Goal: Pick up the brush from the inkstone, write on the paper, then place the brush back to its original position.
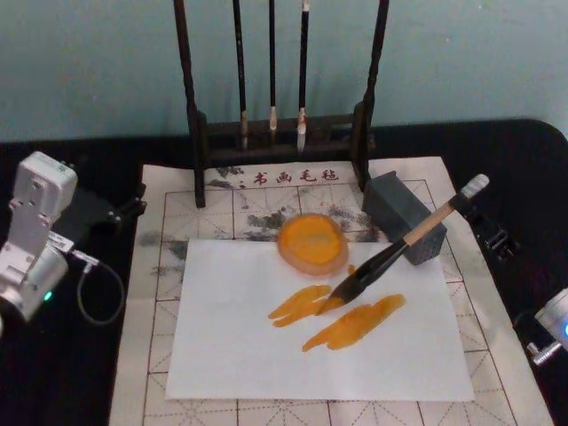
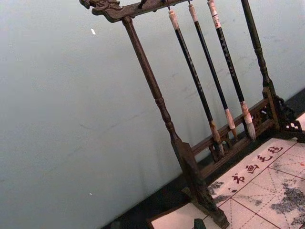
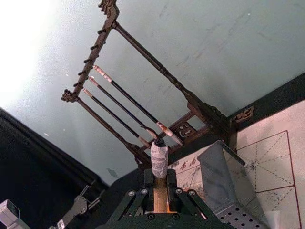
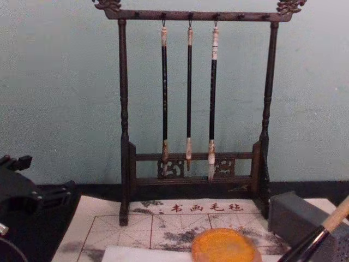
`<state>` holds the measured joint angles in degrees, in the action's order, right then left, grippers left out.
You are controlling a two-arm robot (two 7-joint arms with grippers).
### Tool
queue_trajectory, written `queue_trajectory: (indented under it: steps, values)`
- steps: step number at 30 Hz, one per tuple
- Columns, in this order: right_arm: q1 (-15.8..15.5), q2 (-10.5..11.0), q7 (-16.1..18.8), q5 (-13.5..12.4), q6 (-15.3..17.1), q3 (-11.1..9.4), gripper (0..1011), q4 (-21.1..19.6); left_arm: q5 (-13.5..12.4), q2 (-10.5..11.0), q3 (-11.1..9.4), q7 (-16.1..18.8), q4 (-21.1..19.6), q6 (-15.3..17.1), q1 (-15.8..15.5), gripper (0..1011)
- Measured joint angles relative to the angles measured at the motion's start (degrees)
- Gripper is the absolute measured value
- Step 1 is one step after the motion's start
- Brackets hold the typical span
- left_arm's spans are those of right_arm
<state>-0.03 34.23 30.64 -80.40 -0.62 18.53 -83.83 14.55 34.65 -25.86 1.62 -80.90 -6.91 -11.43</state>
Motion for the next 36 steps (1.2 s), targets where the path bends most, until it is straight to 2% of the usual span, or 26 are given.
queue_trajectory:
  steps: [16,36]
  values:
    - [0.58,-0.92,0.04,3.07,-1.02,0.13,177,1.18,0.00,0.00,0.00,0.00,0.00,0.00,0.00,1001]
    - [-0.60,-1.46,-0.34,4.64,-1.48,-1.70,177,0.90,0.00,0.00,0.00,0.00,0.00,0.00,0.00,1001]
